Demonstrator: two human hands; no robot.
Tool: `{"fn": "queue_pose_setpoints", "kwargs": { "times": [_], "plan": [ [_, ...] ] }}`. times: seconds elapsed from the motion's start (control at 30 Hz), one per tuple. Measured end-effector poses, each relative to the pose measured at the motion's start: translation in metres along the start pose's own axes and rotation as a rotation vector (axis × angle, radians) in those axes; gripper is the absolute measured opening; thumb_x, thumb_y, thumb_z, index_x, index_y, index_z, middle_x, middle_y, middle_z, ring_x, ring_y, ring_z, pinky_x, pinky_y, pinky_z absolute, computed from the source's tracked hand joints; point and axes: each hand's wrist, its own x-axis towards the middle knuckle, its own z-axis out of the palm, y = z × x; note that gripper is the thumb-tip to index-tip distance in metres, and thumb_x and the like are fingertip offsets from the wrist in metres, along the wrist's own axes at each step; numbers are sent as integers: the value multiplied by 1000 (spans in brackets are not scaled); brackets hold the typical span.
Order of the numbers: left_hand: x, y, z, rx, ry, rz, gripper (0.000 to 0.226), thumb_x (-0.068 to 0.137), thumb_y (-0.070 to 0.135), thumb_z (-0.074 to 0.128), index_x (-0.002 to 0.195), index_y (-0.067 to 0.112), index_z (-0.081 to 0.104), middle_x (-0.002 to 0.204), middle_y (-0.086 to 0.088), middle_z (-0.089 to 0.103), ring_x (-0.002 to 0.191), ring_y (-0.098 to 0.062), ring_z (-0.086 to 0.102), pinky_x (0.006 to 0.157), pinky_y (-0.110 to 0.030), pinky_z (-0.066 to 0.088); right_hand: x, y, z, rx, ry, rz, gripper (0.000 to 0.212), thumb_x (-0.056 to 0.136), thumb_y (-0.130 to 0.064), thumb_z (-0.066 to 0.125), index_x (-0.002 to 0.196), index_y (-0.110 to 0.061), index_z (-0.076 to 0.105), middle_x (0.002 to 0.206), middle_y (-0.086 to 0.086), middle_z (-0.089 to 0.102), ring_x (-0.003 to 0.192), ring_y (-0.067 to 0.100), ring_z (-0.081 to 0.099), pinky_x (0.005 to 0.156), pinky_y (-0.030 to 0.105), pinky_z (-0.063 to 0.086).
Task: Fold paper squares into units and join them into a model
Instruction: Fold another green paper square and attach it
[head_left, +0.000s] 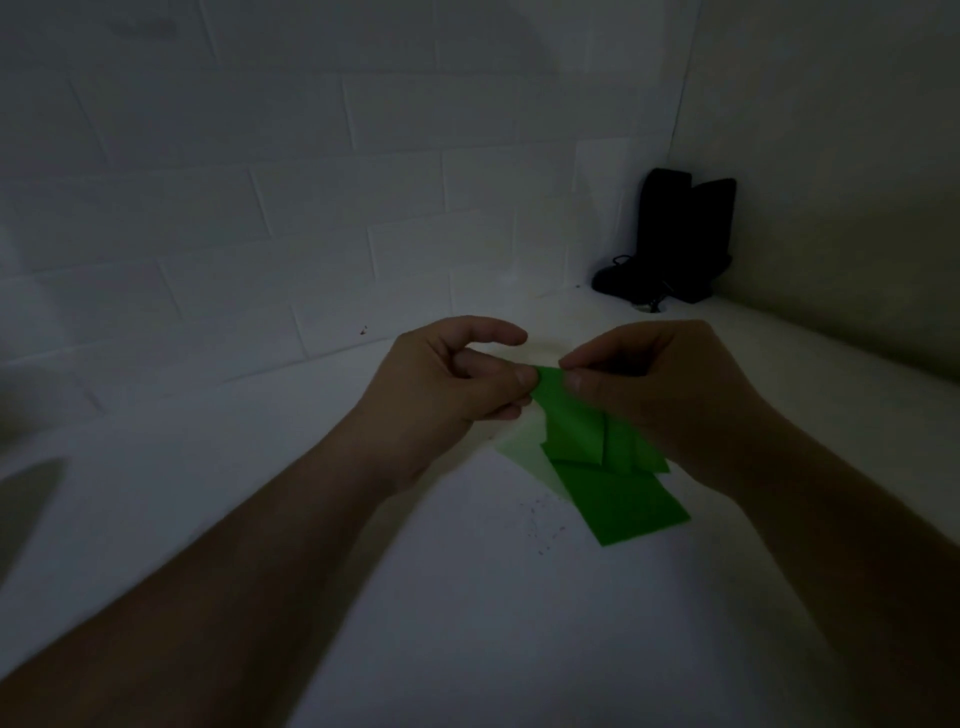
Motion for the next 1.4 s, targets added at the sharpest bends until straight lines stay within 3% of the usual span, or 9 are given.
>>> {"fn": "queue_pose_setpoints", "kwargs": {
  "times": [0.37, 0.5, 0.6, 0.73, 0.93, 1.17, 1.3, 1.4],
  "plan": [
    [2, 1, -4, -10, 27, 6, 23, 94, -7, 60, 106, 9, 71, 79, -20, 72, 75, -25, 71, 77, -36, 62, 3, 2, -3, 24, -25, 32, 14, 82, -4, 79, 85, -18, 79, 80, -6, 77, 77, 8, 73, 68, 16, 56],
    [2, 0, 0, -37, 38, -12, 21, 99, 0, 54, 108, 8, 71, 87, -22, 72, 79, -27, 70, 78, -37, 61, 2, 1, -1, 49, -6, 36, 15, 82, -3, 78, 83, -18, 79, 79, -5, 77, 75, 8, 73, 65, 15, 56],
    [1, -2, 4, -26, 38, 11, 16, 98, 5, 62, 109, 12, 71, 86, -18, 73, 81, -25, 71, 81, -37, 61, 1, 1, -1, 40, -2, 30, 16, 83, -4, 78, 82, -20, 78, 79, -7, 77, 75, 5, 72, 64, 14, 54],
    [1, -4, 4, 30, 93, 53, 25, 92, 1, 71, 113, 13, 68, 79, -18, 74, 76, -24, 73, 79, -36, 62, 1, 2, 0, 72, -1, 44, 17, 82, -3, 79, 81, -20, 79, 81, -4, 77, 78, 10, 74, 73, 24, 58],
    [0, -1, 6, -16, 39, -10, 43, 89, 3, 74, 126, 20, 60, 94, -17, 77, 86, -29, 76, 86, -38, 62, 0, 1, -1, 130, -6, 47, 14, 83, -2, 76, 83, -15, 77, 82, -3, 77, 77, 9, 73, 65, 16, 58],
    [0, -2, 6, -31, -15, -37, 48, 89, -1, 72, 129, 21, 58, 93, -19, 76, 82, -26, 74, 83, -35, 62, 0, 1, 0, 138, 2, 28, 14, 82, 0, 76, 83, -15, 77, 81, -4, 77, 76, 9, 74, 64, 15, 56],
    [0, -7, 6, 67, -96, -13, 30, 88, -5, 72, 110, 16, 71, 81, -17, 72, 75, -23, 69, 80, -34, 61, 0, 1, 0, 82, -27, 2, 16, 81, 1, 78, 82, -15, 78, 80, -2, 77, 76, 10, 74, 66, 17, 57],
    [-2, -9, 7, 171, -107, 44, 18, 81, 7, 75, 96, 16, 78, 89, -27, 72, 77, -30, 64, 79, -52, 57, 1, 2, 0, 32, -36, 4, 17, 81, -1, 79, 82, -17, 78, 80, -2, 77, 77, 12, 74, 68, 23, 60]
  ]
}}
